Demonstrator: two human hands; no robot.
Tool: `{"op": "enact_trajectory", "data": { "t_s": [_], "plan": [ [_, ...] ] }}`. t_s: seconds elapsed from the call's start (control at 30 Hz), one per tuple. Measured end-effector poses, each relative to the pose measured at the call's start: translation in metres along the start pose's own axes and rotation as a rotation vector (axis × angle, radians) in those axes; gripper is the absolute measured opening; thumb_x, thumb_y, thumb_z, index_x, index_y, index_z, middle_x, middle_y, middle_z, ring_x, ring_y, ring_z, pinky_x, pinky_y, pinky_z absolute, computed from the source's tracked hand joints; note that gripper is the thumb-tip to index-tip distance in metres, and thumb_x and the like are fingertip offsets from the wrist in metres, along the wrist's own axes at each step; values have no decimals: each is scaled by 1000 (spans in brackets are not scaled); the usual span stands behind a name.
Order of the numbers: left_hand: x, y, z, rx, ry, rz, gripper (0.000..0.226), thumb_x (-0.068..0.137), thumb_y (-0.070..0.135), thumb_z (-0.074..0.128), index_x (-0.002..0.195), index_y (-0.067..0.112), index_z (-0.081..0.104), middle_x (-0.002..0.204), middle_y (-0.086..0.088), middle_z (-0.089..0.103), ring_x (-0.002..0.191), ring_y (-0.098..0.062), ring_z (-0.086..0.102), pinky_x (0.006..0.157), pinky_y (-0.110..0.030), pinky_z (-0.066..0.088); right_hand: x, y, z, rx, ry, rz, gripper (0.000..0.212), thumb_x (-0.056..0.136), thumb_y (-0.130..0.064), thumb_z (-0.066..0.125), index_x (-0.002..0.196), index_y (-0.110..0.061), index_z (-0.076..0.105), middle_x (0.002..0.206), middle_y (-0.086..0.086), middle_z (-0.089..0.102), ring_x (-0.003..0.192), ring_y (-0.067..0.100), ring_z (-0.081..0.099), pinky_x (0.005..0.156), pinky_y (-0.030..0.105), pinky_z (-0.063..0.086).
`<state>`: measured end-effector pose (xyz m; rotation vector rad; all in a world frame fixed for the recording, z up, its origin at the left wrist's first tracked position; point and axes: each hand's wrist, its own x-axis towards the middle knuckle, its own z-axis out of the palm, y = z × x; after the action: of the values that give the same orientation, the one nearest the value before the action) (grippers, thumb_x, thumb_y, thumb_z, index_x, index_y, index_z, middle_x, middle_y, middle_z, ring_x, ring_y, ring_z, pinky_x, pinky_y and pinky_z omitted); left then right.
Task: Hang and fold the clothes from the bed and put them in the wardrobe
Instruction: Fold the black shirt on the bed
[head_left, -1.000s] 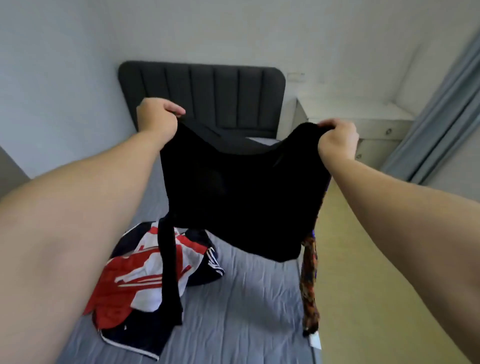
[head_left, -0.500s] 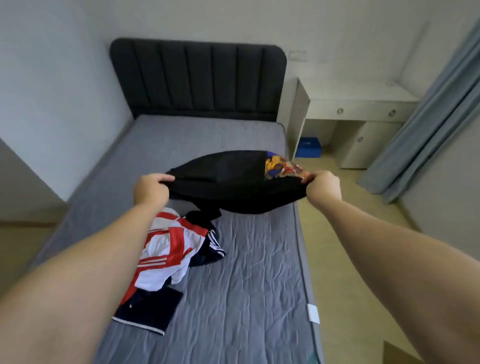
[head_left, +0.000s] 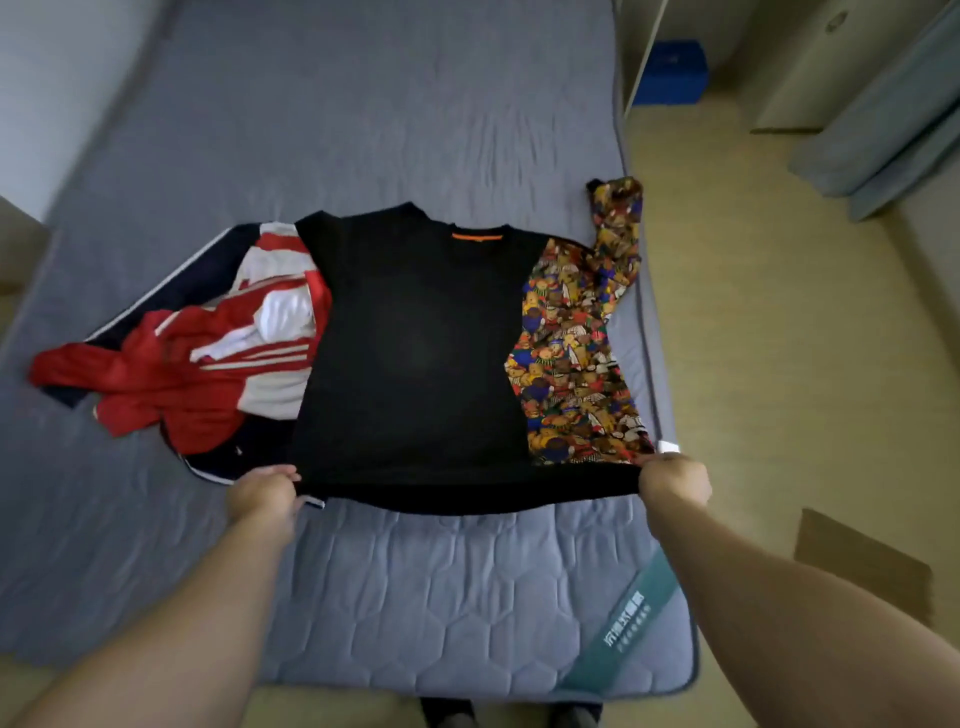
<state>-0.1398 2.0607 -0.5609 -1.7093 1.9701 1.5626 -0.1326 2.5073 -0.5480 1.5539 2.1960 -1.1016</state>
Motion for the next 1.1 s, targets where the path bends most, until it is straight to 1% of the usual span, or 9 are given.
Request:
{"op": "enact_trajectory", "data": {
  "t_s": [0.1,0.2,0.3,0.4,0.47,0.53,0.7,0.83,1.1],
  "plan": [
    [-2,-43,-9,-44,32,-78,39,97,-13,31,74,10,53,78,-7,54,70,-16,52,83,-37,49,7,53,12,104,2,88,22,89,-16,67,107,-7,74,89,14,68,83,32,65,74,38,53],
    [-9,-75,-19,-31,56,-87,39,97,-11,27,75,11,52,77,-6,55,69,-14,52,76,-33,48,6,93,12,148,-71,88,16,92,-10,60,101,-9,73,79,5,63,62,17,54,65,31,47],
    [-13,-105,-28,26,61,-67,40,95,-11,30,73,12,55,76,-5,58,73,-15,54,70,-28,49,3,123,13,22,-52,34,28,92,-2,53,81,-20,72,95,9,70,75,24,59,74,32,48],
    [-17,-138,-37,201,56,34,41,90,-10,34,70,14,60,73,-2,62,70,-11,55,63,-22,41,-4,151,12,-315,-117,-197,35,87,7,45,74,-17,67,98,11,69,79,26,57,74,29,46],
    [-16,-157,-46,358,15,107,42,87,-12,37,70,15,65,77,-2,67,77,-16,58,73,-27,45,-7,168,6,-573,-216,-381,33,85,10,46,82,-14,69,105,13,64,85,28,57,80,31,47],
    [-15,-175,-56,469,-18,132,44,84,-14,38,69,15,66,83,-5,70,84,-21,60,83,-31,45,-7,184,0,-703,-267,-458,33,85,11,48,91,-11,72,111,15,61,97,32,60,90,34,49],
    [-10,-219,-78,665,-47,120,43,86,-13,43,69,16,68,86,-6,73,78,-23,61,73,-32,46,-5,221,-1,-988,-359,-422,35,88,4,48,105,-12,75,111,11,69,105,28,64,91,31,51],
    [-6,-254,-83,786,-119,154,39,91,-14,46,69,11,66,90,-17,72,93,-37,64,93,-43,51,-6,248,16,-1222,-469,-396,30,92,-5,50,109,-12,74,112,7,71,104,25,66,82,29,52],
    [2,-276,-69,1158,-159,206,31,87,-10,56,72,14,67,98,-18,73,97,-38,64,89,-38,50,7,273,57,-1346,-563,-289,26,93,-5,50,115,-5,64,114,13,65,105,29,64,75,31,49]
  ]
}}
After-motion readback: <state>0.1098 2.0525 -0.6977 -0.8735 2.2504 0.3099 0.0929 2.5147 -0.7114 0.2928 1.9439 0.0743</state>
